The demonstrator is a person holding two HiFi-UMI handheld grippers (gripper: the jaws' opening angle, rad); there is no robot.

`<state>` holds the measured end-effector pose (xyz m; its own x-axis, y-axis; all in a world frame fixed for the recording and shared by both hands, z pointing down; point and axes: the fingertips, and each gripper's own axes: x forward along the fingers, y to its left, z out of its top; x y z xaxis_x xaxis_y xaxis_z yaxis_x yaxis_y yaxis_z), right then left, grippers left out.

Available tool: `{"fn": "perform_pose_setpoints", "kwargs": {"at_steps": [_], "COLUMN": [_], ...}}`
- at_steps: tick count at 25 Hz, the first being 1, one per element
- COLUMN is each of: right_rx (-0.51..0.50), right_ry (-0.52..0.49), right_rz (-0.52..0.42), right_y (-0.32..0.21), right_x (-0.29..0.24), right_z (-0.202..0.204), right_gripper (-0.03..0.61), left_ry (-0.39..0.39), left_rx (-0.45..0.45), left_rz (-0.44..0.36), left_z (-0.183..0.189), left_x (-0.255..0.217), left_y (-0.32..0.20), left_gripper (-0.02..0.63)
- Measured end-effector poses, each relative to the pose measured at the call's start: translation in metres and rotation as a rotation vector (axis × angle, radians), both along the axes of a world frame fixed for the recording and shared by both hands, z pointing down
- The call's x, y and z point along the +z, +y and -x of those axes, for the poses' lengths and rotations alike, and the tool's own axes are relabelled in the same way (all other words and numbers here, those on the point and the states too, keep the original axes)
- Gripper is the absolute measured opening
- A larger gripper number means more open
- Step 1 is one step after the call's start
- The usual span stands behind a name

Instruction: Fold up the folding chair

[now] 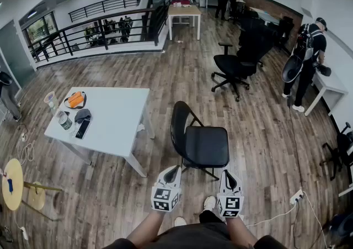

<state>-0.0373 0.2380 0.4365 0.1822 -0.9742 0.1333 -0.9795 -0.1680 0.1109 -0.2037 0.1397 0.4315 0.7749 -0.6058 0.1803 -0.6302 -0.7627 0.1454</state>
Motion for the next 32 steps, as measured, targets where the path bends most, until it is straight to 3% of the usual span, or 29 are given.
{"fn": "perform_pose_setpoints", "kwargs": {"at_steps": [10, 19, 23, 29, 32], "right_rx": [0.009, -0.026, -0.037, -0.050, -0.058], "right_ry": [-0.048, -0.089, -0.110, -0.177, -0.204], "right_rz": [0.008, 0.044, 0.065, 0.103, 0.105], "right_y": [-0.048, -0.128, -0.161, -0.202, -0.219], "right_x": [0.018, 0.044, 0.059, 0.095, 0.107], "right_z": [-0.059, -0.127, -0.160, -0.214, -0.235], "right_gripper": [0.014, 0.014, 0.014, 0.014, 0.014], "left_ry": [-0.044, -0.088, -0.102, -0.204, -0.180], "left_rx": [-0.009, -0.039, -0.075, -0.120, -0.155], "left_rz": [0.015, 0.022, 0.069, 0.114, 0.179], "left_z": [-0.051, -0.118, -0.144, -0.184, -0.194], "left_x": [0.013, 0.026, 0.039, 0.062, 0.070], "left_y": [-0.046, -0.120, -0.157, -0.198, -0.220], "left_gripper": [0.005, 0.005, 0.005, 0.005, 0.005]}}
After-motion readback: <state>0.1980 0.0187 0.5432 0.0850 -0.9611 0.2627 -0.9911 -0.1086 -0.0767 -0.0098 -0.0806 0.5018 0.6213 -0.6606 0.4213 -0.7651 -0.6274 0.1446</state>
